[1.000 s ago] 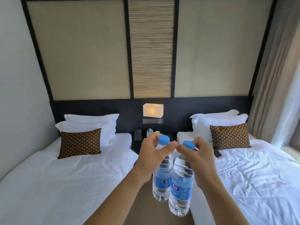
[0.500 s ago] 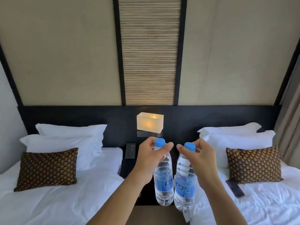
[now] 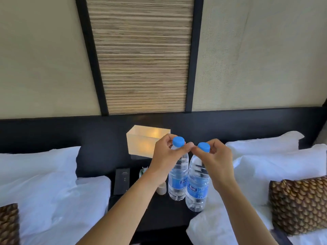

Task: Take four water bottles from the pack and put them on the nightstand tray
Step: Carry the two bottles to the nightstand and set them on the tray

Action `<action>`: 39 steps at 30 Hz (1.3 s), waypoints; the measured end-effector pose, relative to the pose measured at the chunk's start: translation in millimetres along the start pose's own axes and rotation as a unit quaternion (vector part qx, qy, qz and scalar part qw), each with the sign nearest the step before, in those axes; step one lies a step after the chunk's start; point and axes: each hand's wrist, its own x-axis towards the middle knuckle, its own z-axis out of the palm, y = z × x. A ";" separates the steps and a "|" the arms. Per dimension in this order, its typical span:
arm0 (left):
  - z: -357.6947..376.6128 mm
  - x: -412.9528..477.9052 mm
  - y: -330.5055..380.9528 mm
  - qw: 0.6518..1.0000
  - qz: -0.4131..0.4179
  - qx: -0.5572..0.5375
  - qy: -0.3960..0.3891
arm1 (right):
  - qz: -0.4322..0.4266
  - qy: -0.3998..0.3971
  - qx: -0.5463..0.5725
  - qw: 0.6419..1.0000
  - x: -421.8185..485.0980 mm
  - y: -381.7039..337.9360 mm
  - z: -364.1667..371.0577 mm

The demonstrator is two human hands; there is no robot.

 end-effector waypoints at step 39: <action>71.6 401.5 -763.8 0.984 0.141 0.105 0.011 | -0.087 0.069 -0.021 0.994 299.6 772.1 297.8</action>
